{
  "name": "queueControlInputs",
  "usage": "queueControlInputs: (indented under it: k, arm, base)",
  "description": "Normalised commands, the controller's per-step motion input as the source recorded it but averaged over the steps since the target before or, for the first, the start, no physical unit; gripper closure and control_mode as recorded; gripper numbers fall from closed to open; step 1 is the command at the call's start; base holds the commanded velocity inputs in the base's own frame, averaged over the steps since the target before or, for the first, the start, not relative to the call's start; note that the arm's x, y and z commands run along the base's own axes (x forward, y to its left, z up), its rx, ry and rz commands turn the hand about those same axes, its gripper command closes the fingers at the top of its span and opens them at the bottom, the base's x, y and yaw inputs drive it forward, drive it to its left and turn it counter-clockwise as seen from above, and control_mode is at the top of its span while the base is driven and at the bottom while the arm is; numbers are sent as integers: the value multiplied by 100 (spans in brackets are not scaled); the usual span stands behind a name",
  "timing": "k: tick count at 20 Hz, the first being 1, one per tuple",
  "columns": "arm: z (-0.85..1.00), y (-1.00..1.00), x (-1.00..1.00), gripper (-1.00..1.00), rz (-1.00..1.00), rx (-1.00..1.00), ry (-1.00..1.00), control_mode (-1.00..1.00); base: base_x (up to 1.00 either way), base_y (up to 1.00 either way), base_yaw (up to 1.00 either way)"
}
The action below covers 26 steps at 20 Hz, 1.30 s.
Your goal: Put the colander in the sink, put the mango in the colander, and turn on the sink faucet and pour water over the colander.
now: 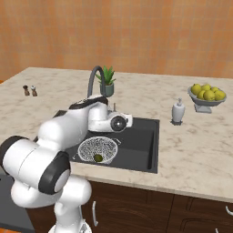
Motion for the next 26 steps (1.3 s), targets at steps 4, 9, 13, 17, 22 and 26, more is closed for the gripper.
queueControlInputs:
  k: [4,9,13,17,22,26]
  arm:
    - [12,-4,7,-100,-5,3,-21,-100]
    - [6,3,14,-100,0,2,-18,-100]
    - [0,8,17,-100,-1,0,-7,-100]
    - [0,8,9,-100,0,0,-1,-100]
    - [0,4,10,-100,0,0,0,-100]
    - [0,0,2,-100,0,0,0,-100]
  base:
    - [0,0,0]
    - [0,0,0]
    - [0,0,0]
    - [0,0,0]
    - [0,0,0]
    - [0,0,0]
